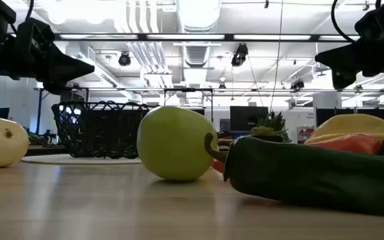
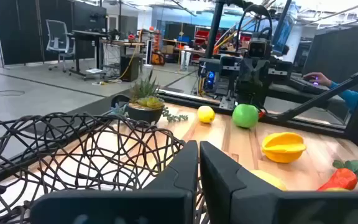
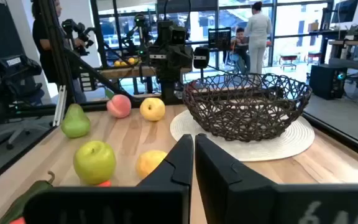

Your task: Build produce basket

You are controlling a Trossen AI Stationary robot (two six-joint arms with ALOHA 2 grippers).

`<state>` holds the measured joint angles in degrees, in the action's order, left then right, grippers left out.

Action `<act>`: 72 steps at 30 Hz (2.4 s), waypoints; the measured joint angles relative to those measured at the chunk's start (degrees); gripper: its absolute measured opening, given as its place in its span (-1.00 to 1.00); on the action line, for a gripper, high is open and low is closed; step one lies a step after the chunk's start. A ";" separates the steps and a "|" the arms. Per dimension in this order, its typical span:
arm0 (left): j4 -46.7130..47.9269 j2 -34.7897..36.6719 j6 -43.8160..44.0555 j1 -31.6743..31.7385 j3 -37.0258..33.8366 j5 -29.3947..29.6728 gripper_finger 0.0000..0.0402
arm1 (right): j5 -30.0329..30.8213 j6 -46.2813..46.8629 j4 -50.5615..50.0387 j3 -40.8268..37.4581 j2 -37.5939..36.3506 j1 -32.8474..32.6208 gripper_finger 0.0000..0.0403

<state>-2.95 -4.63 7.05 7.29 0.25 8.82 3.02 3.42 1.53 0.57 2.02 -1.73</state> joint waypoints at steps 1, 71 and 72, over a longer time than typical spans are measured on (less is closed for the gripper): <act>-0.01 0.01 0.00 0.02 0.00 0.00 -1.00 | 0.00 0.00 0.01 0.01 0.02 0.01 -0.96; -0.01 0.01 0.00 0.00 0.00 -0.02 -1.00 | 8.28 5.32 9.45 -0.01 1.31 0.00 -0.96; -0.01 -0.01 0.00 0.02 0.00 0.00 -1.00 | 10.32 5.77 9.43 0.00 2.36 0.00 -0.96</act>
<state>-2.96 -4.64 7.05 7.31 0.25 8.82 13.34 9.19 10.96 0.57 4.38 -1.74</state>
